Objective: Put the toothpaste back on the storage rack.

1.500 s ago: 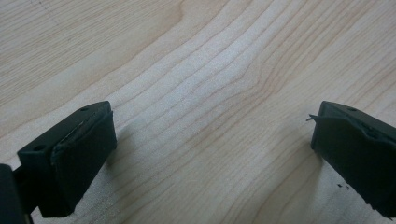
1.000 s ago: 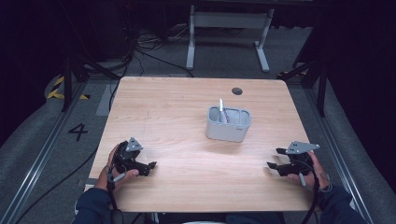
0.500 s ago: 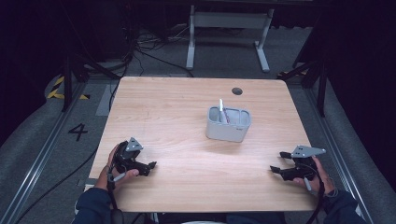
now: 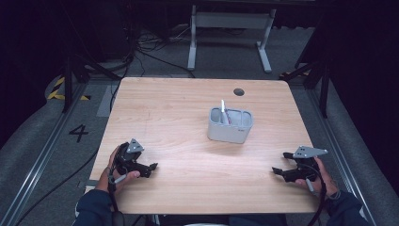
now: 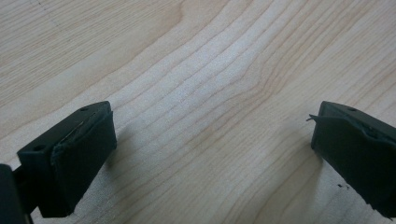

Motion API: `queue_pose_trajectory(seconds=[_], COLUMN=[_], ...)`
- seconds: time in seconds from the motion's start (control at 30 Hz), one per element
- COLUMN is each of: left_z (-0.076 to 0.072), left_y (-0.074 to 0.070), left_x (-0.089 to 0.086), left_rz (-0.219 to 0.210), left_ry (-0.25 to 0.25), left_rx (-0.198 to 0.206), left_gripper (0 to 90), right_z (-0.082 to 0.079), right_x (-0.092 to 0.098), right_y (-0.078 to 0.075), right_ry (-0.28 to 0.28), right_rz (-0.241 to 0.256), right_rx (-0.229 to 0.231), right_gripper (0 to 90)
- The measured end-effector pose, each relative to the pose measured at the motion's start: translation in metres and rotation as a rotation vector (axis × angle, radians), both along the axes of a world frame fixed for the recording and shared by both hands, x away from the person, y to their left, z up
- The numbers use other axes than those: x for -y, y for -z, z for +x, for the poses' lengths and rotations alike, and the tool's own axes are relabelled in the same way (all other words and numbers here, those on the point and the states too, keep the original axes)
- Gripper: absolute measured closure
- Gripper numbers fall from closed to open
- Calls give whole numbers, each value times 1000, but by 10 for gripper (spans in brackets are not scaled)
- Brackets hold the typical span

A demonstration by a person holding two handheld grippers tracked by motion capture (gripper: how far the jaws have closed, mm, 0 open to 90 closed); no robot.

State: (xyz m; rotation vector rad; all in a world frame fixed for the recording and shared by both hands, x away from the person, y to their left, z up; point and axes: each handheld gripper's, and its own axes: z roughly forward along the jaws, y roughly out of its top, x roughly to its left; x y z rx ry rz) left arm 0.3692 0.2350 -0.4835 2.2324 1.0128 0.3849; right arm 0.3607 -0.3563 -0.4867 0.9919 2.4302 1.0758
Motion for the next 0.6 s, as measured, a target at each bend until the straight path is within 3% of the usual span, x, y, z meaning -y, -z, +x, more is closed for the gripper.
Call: queue_pose_trajectory(seconds=[0.6], left_z=[1], left_y=[0], left_x=[0], left_rz=[7], left_ry=[-1], left_rx=[9], left_gripper=[2], right_z=[1], right_x=[1], right_y=[0], right_ry=[-12], right_rz=[1], right_rx=[0], right_gripper=[166])
